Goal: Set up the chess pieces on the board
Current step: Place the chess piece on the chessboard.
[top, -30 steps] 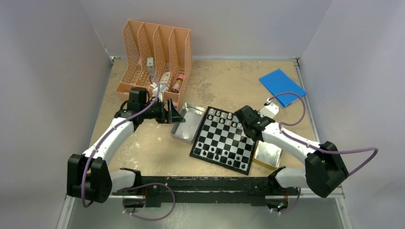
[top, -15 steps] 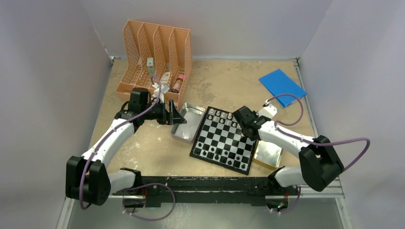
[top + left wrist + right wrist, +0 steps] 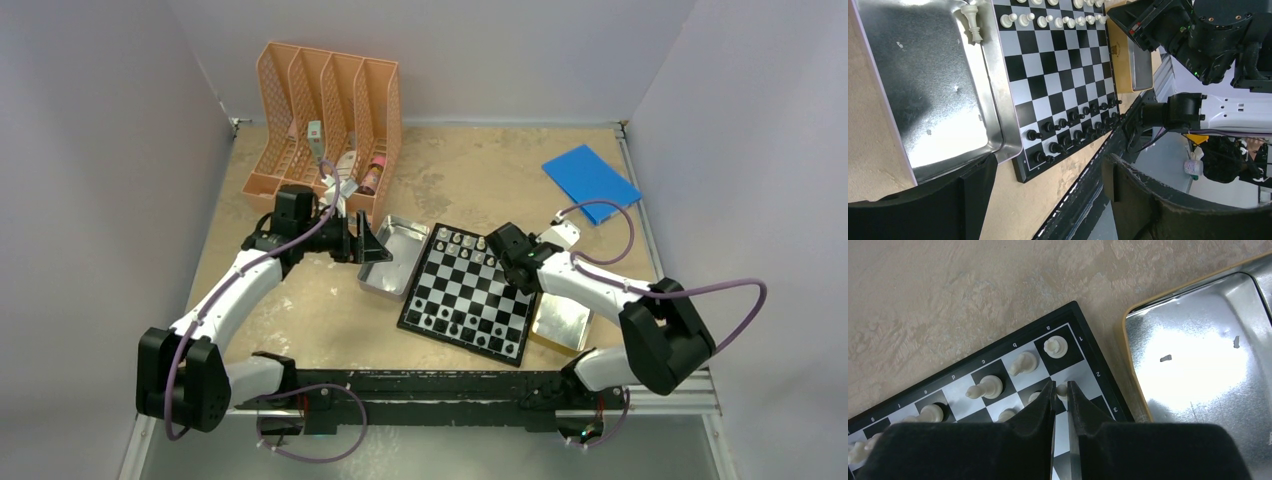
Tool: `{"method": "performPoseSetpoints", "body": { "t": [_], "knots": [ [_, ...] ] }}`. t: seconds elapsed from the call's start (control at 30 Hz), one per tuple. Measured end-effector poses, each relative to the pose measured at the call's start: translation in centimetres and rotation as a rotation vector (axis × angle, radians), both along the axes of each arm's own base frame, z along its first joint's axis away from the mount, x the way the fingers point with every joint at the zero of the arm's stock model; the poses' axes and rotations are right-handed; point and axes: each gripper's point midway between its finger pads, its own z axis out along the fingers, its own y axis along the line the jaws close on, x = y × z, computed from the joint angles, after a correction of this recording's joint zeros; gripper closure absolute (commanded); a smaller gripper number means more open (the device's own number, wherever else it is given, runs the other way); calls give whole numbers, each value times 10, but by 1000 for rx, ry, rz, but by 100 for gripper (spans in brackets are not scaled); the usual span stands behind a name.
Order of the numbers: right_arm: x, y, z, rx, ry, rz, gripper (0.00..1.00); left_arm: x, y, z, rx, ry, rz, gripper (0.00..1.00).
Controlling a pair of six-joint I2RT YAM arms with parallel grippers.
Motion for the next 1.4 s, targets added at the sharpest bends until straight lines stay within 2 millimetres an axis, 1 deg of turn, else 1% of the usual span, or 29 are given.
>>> {"method": "performPoseSetpoints", "body": {
  "t": [0.13, 0.33, 0.6, 1.13, 1.27, 1.4],
  "knots": [
    [0, -1, -3, -3, 1, -15, 84, 0, 0, 0, 3, 0, 2, 23],
    [0, -2, -3, 3, -11, -34, 81, -1, -1, 1, 10, -11, 1, 22],
    [-4, -5, -11, -12, 16, -48, 81, -3, -2, 4, 24, -31, 4, 22],
    [-3, -5, -10, -12, 13, -46, 81, -5, -1, 2, 31, -23, 4, 21],
    [-3, -7, -7, -20, 4, -50, 73, -5, -1, 1, 32, -20, 4, 21],
    [-5, -11, -4, -37, 6, -53, 69, -6, -1, 2, 29, -20, 2, 21]
  ]
}}
